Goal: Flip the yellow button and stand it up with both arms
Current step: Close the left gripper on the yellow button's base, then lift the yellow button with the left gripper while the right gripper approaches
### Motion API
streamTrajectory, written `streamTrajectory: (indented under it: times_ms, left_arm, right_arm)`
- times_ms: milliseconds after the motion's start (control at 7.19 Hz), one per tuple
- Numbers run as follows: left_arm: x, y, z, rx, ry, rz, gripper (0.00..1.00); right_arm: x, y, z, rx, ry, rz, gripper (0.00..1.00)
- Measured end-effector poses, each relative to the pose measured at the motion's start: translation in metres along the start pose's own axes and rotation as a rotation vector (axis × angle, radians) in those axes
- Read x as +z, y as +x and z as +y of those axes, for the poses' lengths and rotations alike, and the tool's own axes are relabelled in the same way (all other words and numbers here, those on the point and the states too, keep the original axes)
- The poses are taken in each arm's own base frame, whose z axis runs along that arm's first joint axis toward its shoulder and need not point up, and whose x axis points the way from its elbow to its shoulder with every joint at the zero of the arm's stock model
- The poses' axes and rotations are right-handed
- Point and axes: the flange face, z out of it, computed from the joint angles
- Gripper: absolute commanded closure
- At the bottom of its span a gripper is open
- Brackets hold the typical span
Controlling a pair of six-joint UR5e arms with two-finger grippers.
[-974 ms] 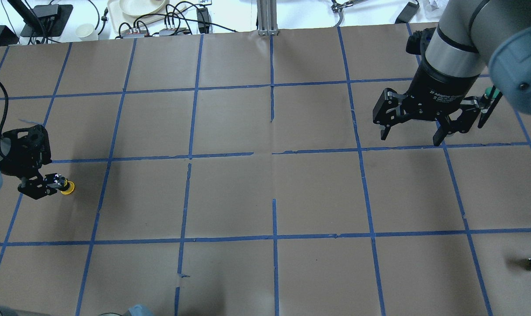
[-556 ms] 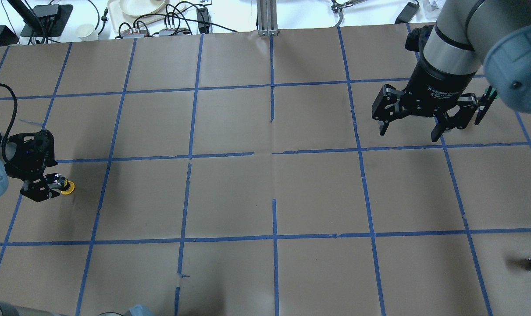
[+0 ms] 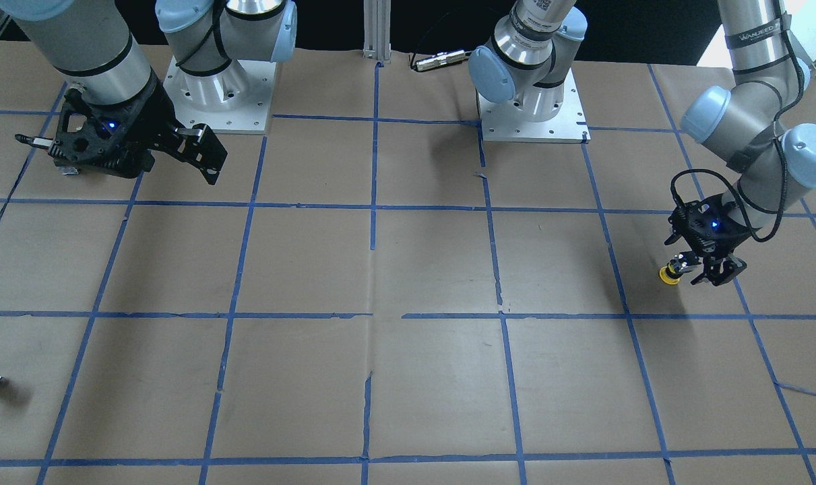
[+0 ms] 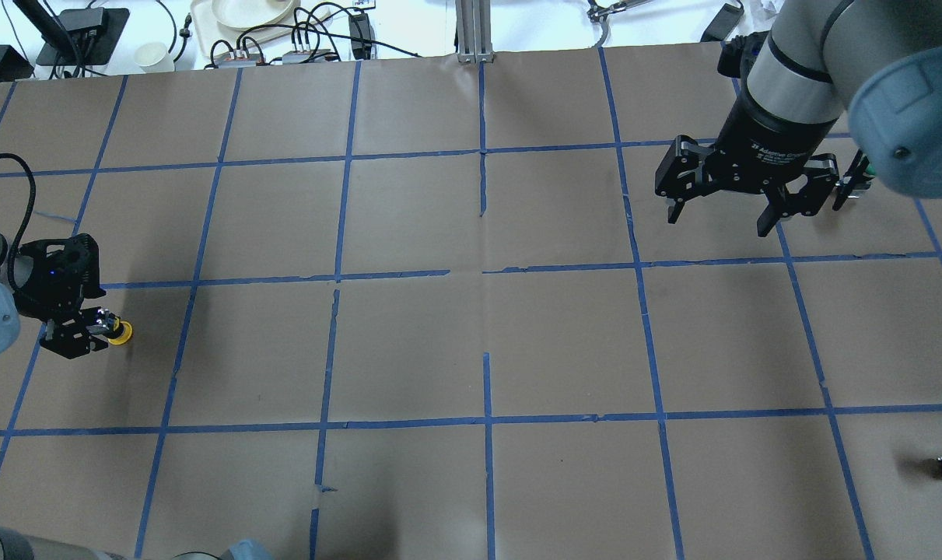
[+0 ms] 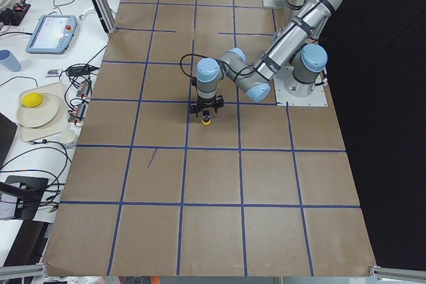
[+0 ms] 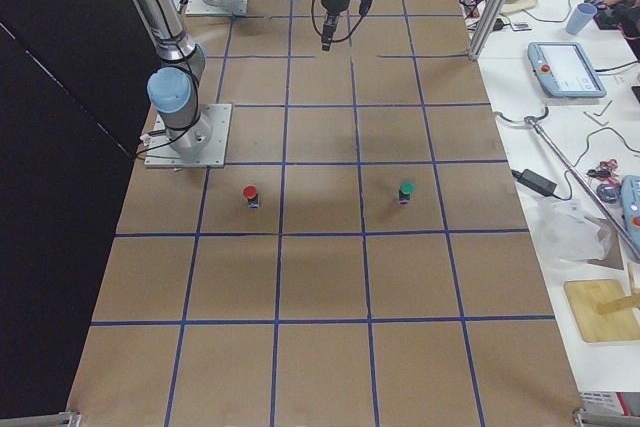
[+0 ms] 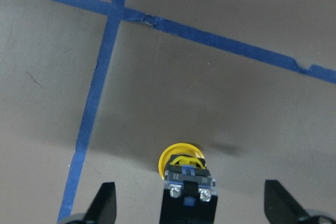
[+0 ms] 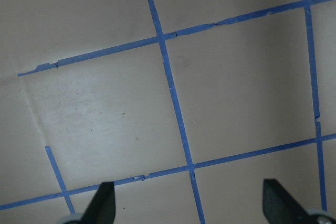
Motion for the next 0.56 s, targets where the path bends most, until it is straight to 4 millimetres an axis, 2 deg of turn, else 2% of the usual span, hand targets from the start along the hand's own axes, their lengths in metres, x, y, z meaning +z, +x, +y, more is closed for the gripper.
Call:
streamTrajectory:
  times_ms: [139, 417, 556]
  left_arm:
    - [0.0005, -0.001, 0.0004, 0.006, 0.0, 0.0, 0.72]
    - [-0.0002, -0.0027, 0.0007, 0.013, -0.001, -0.003, 0.82]
    - [-0.002, -0.0037, 0.0008, 0.012, -0.002, -0.007, 0.84]
  right_arm:
    - [0.0, 0.0, -0.0003, 0.006, 0.001, 0.0, 0.0]
    - [-0.0006, -0.0001, -0.0006, 0.028, 0.004, -0.001, 0.0]
    - [-0.0013, -0.0001, -0.0013, 0.038, 0.011, -0.001, 0.0]
